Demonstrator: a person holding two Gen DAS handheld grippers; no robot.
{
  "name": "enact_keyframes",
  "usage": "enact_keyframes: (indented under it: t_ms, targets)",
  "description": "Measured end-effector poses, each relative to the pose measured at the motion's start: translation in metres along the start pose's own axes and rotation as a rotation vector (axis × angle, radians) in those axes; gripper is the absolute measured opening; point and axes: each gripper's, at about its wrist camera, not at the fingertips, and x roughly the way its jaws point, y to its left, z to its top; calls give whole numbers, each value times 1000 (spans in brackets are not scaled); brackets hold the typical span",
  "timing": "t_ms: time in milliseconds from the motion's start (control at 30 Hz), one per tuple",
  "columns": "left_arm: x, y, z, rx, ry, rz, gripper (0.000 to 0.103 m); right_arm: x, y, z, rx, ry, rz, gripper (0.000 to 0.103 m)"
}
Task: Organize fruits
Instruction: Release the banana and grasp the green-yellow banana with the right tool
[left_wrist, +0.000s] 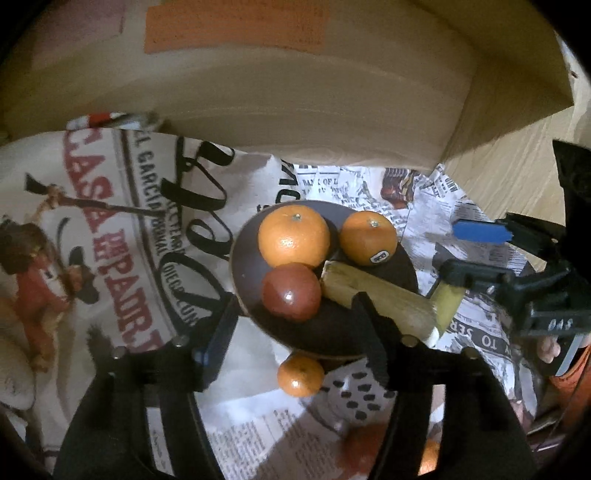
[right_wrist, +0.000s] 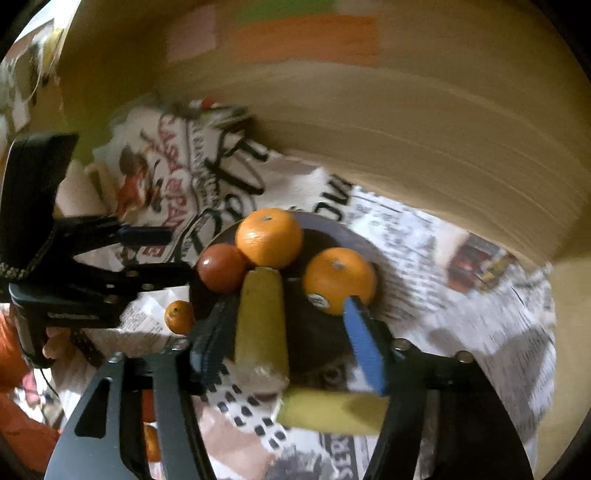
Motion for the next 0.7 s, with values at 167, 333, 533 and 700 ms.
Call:
enact_keyframes:
  t_ms: [167,333,533,700]
  targets:
    - [-8,1,-20,13,12,19,70,-8,-17,-25,91,19,-76,77]
    - [-9,2,-44,11,45,36,73,-2,-40,-50,213,61,-121,86]
    - [-8,6,-62,-3,69,45,73,13,-72,-64,424,124,-111,86]
    - [-11,6,-66,-1,58,41,73,29,-74,-73,527,170,-78,86]
